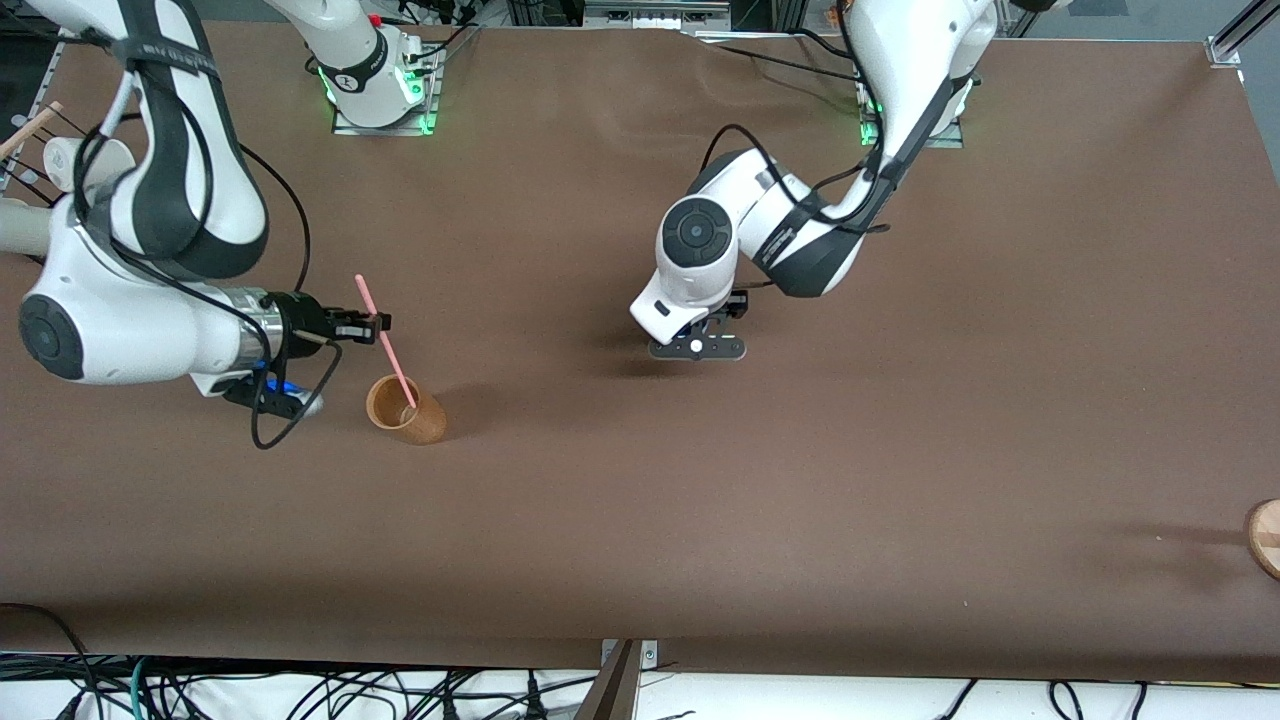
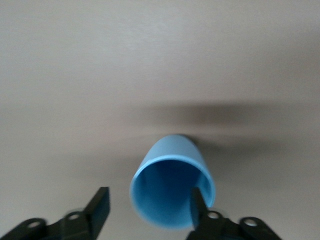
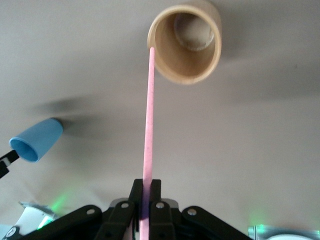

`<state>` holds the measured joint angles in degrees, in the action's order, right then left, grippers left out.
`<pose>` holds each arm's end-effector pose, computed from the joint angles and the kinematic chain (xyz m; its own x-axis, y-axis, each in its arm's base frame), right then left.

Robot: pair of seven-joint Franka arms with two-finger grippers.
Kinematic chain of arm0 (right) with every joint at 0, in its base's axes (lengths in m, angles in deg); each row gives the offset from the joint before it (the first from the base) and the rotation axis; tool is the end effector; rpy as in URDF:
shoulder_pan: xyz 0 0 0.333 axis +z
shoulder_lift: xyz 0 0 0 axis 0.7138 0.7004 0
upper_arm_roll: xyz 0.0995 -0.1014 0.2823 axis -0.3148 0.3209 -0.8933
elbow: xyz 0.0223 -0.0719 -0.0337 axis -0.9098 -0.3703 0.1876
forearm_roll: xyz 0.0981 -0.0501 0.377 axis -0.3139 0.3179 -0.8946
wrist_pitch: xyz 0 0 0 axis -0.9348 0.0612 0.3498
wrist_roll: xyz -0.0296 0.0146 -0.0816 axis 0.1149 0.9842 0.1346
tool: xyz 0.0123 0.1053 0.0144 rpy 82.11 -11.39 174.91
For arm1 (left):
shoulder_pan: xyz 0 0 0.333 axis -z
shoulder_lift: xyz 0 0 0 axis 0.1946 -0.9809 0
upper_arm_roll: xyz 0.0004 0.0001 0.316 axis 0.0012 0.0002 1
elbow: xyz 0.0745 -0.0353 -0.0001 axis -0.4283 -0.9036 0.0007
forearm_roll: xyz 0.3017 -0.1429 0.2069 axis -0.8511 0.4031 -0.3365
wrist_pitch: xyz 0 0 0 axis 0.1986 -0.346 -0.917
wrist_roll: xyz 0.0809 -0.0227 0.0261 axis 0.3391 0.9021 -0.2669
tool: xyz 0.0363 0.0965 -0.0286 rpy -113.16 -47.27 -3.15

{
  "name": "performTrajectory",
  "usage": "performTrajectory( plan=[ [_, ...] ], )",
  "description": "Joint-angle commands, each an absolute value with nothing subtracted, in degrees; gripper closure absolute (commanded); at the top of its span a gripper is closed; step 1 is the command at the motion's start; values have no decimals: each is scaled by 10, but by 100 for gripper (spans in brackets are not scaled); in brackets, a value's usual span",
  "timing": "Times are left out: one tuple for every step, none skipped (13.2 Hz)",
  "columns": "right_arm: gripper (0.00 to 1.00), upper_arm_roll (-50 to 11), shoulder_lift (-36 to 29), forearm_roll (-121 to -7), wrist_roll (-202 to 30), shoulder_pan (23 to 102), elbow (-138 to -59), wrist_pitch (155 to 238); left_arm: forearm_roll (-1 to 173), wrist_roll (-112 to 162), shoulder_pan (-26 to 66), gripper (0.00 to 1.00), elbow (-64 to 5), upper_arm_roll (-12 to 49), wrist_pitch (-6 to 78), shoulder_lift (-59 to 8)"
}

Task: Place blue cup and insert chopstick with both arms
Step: 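Lift the chopstick with the right gripper while the left gripper moves the cup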

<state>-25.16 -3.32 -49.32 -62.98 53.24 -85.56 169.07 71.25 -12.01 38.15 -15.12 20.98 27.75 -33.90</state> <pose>0.6262 0.1320 0.4219 0.8829 -0.1453 -0.4465 -0.2757 -0.9302 -0.2425 0.5295 -0.4365 0.3218 0.9857 0.0196 -0.1675 0.0077 -0.9974 -0.0716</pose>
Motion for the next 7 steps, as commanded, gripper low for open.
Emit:
performTrajectory(
  plan=[
    [100,-255,-61,-504,-603,529,-843,1641,705,-53,334,0,-160,209,184,-254],
    [100,-255,-62,-509,-588,530,-829,1628,705,-14,308,0,-160,210,162,-228],
    [100,-255,-62,-525,-568,537,-812,1614,705,9,275,0,-160,209,147,-207],
    [100,-255,-58,-538,-538,552,-800,1612,705,34,246,0,-160,209,142,-185],
    [100,-255,-53,-545,-510,567,-790,1618,706,74,216,0,-160,208,137,-166],
    [100,-255,-43,-549,-482,584,-780,1625,719,114,183,0,-160,208,124,-148],
    [100,-255,-33,-553,-455,604,-772,1640,746,145,156,0,-159,211,114,-130]
  ],
)
